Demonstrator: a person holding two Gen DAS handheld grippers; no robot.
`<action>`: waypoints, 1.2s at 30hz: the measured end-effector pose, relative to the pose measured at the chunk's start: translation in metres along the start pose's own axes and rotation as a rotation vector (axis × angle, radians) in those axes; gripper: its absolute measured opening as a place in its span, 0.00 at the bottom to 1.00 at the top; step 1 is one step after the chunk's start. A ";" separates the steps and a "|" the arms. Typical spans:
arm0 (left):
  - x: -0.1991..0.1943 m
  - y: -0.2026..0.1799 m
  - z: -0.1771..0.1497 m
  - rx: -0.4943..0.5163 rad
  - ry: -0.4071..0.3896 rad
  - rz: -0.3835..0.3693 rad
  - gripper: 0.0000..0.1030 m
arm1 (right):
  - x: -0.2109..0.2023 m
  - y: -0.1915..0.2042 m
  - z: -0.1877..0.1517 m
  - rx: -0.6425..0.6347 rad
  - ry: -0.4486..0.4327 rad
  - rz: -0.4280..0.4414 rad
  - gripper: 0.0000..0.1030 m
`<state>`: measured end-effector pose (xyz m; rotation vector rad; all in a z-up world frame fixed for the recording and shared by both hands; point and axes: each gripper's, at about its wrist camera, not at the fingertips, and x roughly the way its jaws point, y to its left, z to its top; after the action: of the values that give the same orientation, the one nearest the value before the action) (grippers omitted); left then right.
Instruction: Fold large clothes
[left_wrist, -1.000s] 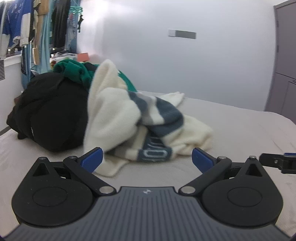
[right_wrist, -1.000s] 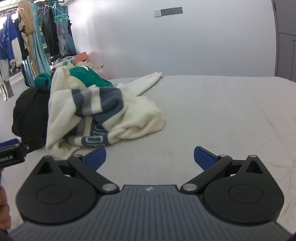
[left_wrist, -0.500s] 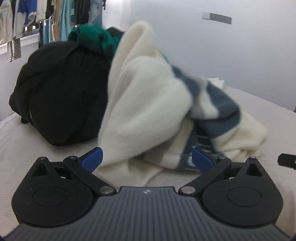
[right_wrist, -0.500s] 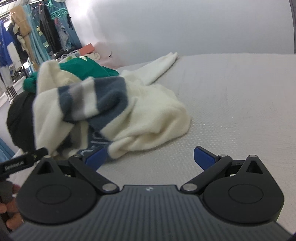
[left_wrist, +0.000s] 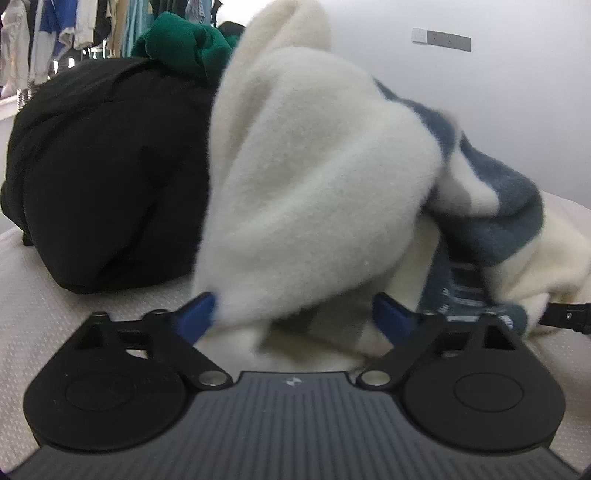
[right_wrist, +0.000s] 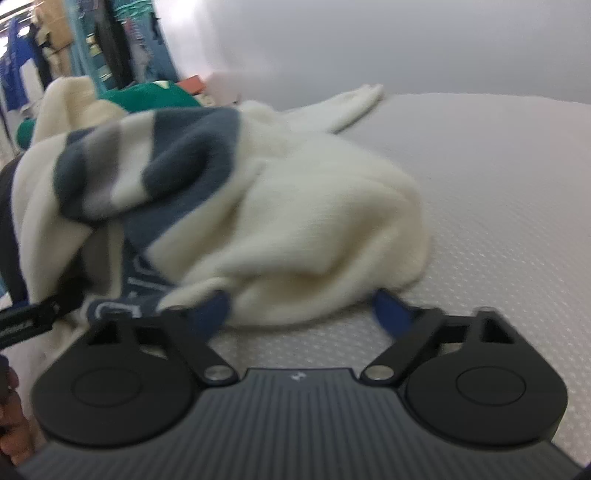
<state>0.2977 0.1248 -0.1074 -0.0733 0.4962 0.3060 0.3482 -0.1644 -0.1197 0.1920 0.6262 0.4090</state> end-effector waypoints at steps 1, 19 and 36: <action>0.002 0.001 0.000 -0.012 -0.004 0.005 0.75 | -0.001 0.001 0.000 -0.004 -0.003 0.006 0.67; -0.090 0.041 0.016 -0.133 -0.207 -0.051 0.15 | -0.093 0.019 0.007 -0.030 -0.113 -0.006 0.03; -0.186 0.012 -0.020 -0.124 -0.085 -0.430 0.12 | -0.134 0.035 -0.010 0.037 -0.053 0.156 0.07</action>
<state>0.1295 0.0835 -0.0361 -0.2824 0.3650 -0.0814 0.2327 -0.1894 -0.0467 0.2869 0.5691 0.5412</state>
